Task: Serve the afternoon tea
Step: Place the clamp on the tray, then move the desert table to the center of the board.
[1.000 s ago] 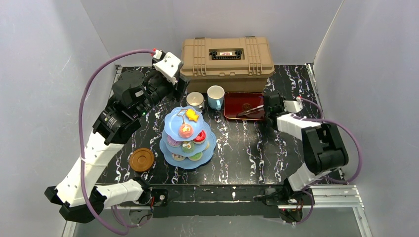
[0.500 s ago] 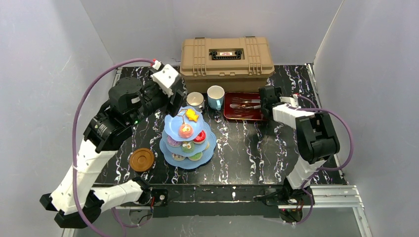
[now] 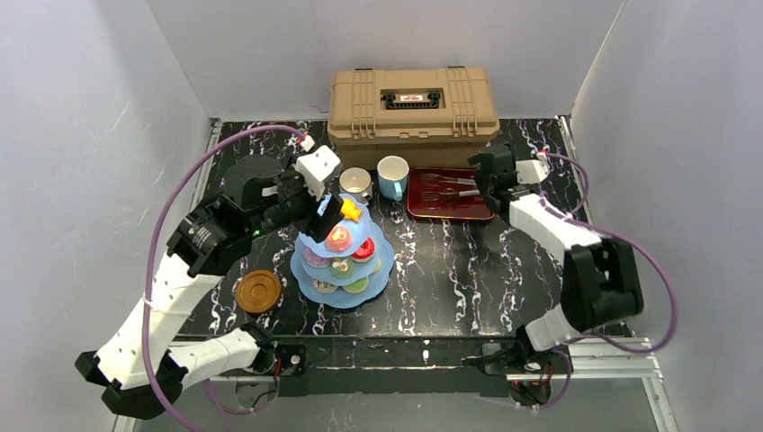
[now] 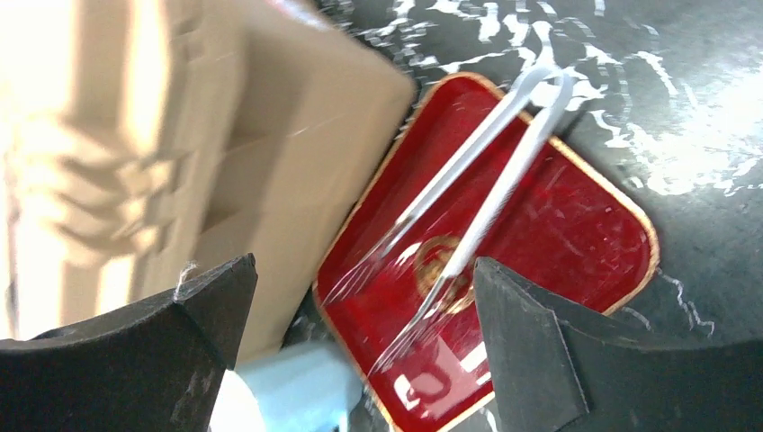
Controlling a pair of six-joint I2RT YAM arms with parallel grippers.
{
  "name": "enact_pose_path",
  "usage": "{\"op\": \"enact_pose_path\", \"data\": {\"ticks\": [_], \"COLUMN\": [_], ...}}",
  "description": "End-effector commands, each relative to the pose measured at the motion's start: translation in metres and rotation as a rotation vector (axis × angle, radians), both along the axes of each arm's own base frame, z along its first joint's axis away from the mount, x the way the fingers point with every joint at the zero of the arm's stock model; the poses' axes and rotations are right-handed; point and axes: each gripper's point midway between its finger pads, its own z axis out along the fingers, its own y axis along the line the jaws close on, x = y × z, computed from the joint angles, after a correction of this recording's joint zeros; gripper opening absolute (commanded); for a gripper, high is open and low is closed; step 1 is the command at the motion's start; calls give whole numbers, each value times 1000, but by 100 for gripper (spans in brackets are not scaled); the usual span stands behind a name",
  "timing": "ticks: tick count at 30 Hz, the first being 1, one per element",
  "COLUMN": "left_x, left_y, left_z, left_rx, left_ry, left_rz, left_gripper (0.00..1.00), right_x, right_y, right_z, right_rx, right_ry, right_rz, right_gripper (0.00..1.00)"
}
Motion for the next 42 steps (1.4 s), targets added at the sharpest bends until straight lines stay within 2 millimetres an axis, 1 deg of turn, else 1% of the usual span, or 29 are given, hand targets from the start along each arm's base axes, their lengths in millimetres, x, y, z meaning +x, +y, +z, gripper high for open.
{"op": "enact_pose_path", "data": {"ticks": [1, 4, 7, 8, 11, 14, 17, 20, 22, 28, 30, 32, 35, 38, 42], "left_x": [5, 14, 23, 23, 14, 10, 6, 2, 5, 19, 26, 34, 47, 53, 62], "left_y": [-6, -5, -2, -1, -2, -3, -4, -9, -9, -7, -4, 0, 8, 14, 21], "left_z": [-5, -8, -13, -14, -16, -22, -26, -27, -30, -38, -39, -36, -20, -5, 10], "left_rx": [-19, -12, -3, -14, -54, -53, -60, -78, -75, -47, -27, -11, -3, -4, 11], "left_ry": [31, 39, 92, 126, 235, 272, 278, 287, 287, 247, 227, 186, 100, 52, -5], "left_rz": [-3, 1, -2, -13, -87, -123, -151, -184, -182, -156, -137, -114, -86, -70, -49], "left_gripper": [68, 67, 65, 63, 60, 55, 46, 39, 32, 0, 0, 0, 0, 0, 0], "right_x": [-19, -36, -57, -64, -75, -75, -75, -76, -77, -79, -80, -80, -80, -80, -80], "right_y": [22, 39, 58, 65, 69, 73, 75, 74, 75, 75, 75, 76, 77, 77, 77], "right_z": [53, 63, 79, 81, 83, 92, 101, 106, 107, 105, 107, 110, 115, 117, 119], "right_rx": [-108, -169, -321, -350, -375, -363, -365, -368, -366, -367, -366, -366, -370, -372, -373], "right_ry": [-119, -144, -183, -194, -208, -245, -258, -269, -278, -282, -288, -300, -309, -309, -313], "right_rz": [163, 256, 334, 362, 401, 418, 431, 433, 438, 451, 453, 459, 464, 465, 467], "right_gripper": [98, 98, 98, 98, 98, 99, 98, 99, 99, 99, 98, 98, 98, 98, 98]}}
